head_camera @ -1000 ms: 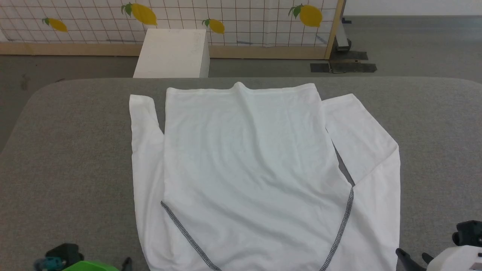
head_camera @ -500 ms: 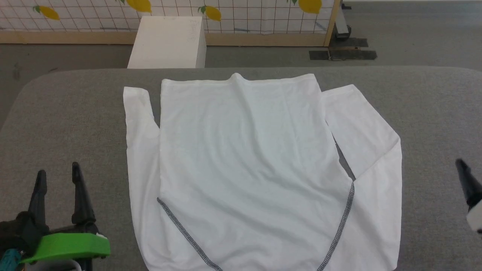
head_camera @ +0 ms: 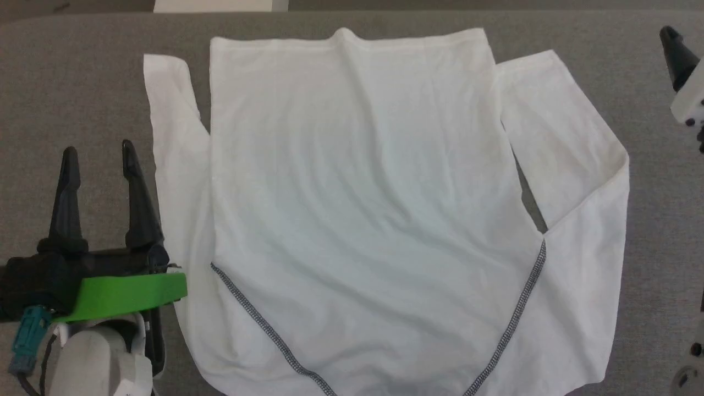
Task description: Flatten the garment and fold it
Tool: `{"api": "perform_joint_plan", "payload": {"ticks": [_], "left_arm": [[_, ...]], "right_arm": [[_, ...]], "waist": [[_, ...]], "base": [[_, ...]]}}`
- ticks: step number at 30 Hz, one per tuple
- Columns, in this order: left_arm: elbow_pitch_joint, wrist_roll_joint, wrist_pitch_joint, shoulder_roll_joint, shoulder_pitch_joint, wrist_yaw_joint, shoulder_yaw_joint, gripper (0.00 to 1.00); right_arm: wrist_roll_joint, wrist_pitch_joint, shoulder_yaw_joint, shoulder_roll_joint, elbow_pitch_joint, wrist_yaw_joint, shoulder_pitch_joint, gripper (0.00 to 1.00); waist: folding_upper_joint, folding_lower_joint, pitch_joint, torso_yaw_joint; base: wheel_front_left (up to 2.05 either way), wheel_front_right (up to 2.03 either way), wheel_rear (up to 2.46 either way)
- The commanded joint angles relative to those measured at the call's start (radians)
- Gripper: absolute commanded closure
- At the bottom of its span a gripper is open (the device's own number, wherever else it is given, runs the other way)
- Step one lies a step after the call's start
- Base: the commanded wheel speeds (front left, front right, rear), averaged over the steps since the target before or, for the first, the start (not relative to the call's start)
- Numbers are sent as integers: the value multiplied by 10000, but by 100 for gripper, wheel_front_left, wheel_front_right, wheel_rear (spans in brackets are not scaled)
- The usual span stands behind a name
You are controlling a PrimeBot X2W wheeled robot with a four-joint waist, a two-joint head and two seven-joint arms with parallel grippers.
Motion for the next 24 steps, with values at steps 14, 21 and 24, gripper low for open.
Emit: {"api": "perform_joint_plan", "payload": {"ticks": [14,21,24], "left_arm": [[302,802,-37,-840,-1076,-932,221,0],[625,959,-37,-1054,-1172,-1142,373,0],[771,1020,-37,-1103,-1133,-1169,488,0]], "right_arm": [[-1138,2116,3118,-1376,2504,-13,-2647,0],[-358,3087,3529,-1669,2993,-13,-2653,100],[2,2976,3219,-1766,2906,-13,-2558,100]], "waist": [[-1,-1,3071,1186],[-1,-1,3032,1111],[-1,-1,2756,990]], "base": [[0,0,0],[0,0,0],[0,0,0]]}}
